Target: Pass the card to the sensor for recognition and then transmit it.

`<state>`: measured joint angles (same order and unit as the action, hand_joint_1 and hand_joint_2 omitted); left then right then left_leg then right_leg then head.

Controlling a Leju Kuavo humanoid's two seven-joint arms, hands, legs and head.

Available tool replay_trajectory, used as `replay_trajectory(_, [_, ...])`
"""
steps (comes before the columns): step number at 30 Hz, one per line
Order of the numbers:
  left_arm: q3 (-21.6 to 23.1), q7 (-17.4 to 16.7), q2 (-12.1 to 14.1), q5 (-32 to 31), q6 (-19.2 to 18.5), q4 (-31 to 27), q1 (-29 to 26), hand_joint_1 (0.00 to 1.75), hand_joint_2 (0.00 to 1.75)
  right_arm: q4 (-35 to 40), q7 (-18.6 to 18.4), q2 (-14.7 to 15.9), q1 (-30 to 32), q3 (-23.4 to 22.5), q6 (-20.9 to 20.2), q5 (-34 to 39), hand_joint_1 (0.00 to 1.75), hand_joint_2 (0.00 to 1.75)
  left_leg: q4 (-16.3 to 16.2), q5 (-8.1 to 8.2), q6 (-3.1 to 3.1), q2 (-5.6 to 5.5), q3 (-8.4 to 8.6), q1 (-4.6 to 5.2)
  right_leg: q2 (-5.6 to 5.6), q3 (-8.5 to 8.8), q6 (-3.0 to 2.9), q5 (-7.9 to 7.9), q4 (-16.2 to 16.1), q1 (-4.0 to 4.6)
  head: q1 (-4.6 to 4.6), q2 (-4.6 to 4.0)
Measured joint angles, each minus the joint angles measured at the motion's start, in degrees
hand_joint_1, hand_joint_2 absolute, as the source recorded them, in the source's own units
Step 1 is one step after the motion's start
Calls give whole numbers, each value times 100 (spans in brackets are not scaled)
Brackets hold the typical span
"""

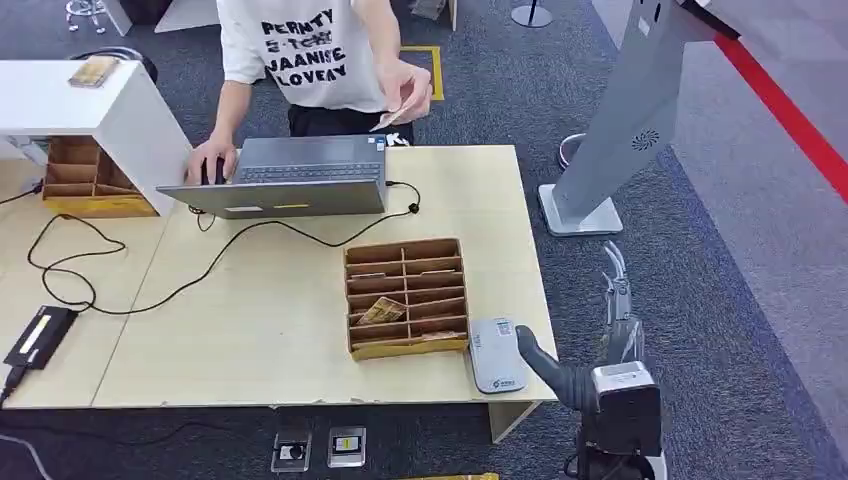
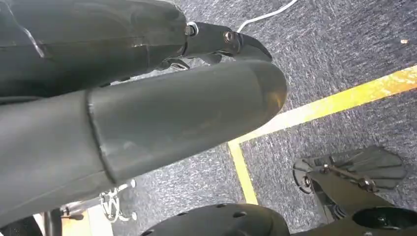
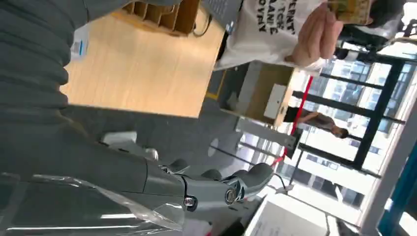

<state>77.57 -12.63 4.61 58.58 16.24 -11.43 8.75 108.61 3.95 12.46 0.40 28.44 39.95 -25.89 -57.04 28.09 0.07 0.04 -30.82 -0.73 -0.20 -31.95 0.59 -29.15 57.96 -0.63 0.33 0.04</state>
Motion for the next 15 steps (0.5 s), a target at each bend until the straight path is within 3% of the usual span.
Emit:
replay_trajectory(4, [11,-48,0,-57,-33,0,59,0,0,0,-482,0,-268,30,0,-1668,0,175,0,-1,0,1,2,0,1,1,1,2,0,0,0,0])
replay_trajectory(9, [13,-70,0,-59,-31,0,92,0,0,-11,-797,7,-543,164,0,-2709,0,175,0,-1,0,0,1,0,1,1,1,2,1,0,0,0])
replay_trajectory(15, [13,-74,-2,-9,-11,0,114,0,0,-328,-1092,11,-1282,514,-2,-4539,0,175,0,-1,0,2,0,0,2,1,1,2,2,0,0,0])
